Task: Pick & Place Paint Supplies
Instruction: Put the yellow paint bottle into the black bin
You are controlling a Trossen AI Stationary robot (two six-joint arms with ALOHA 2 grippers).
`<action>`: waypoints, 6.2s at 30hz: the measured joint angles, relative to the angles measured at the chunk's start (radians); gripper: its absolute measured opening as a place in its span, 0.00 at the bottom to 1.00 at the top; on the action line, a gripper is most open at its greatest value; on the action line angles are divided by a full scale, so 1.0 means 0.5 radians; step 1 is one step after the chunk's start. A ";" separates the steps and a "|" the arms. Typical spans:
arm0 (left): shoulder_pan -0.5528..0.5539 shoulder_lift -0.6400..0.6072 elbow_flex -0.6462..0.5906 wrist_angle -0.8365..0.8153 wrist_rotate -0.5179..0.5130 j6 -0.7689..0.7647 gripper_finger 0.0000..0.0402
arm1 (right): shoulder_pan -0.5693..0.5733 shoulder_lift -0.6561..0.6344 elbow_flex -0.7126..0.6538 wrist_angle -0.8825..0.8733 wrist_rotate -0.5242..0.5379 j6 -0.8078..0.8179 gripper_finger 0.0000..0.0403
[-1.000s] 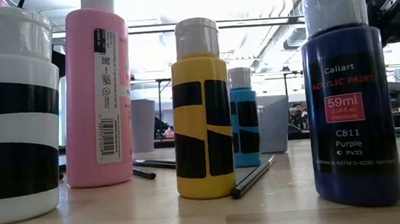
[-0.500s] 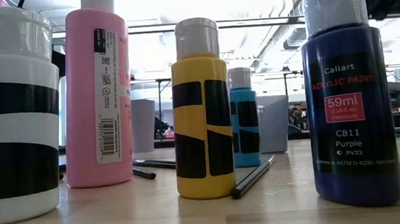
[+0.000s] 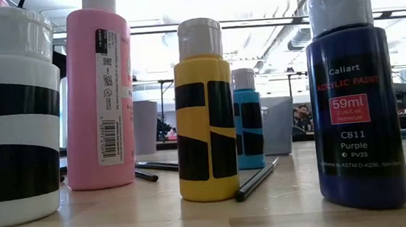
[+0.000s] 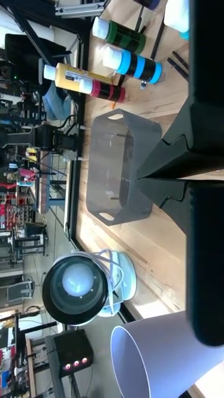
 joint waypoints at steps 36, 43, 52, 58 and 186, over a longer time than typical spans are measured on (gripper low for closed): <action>0.000 0.000 0.002 0.001 0.001 -0.001 0.00 | 0.391 0.568 0.764 -1.236 -0.462 0.368 0.01; 0.001 0.000 0.002 0.002 -0.042 -0.001 0.00 | 0.733 0.696 0.965 -1.570 0.009 0.701 0.01; 0.000 0.000 0.002 0.002 -0.060 -0.001 0.00 | 0.997 0.923 1.062 -1.708 0.071 0.965 0.01; 0.000 0.000 0.002 0.002 -0.076 0.000 0.00 | 1.030 0.994 1.063 -1.753 0.056 1.189 0.01; 0.001 0.001 0.003 -0.056 -0.090 -0.001 0.00 | 0.642 1.151 0.927 -1.322 -0.496 1.365 0.42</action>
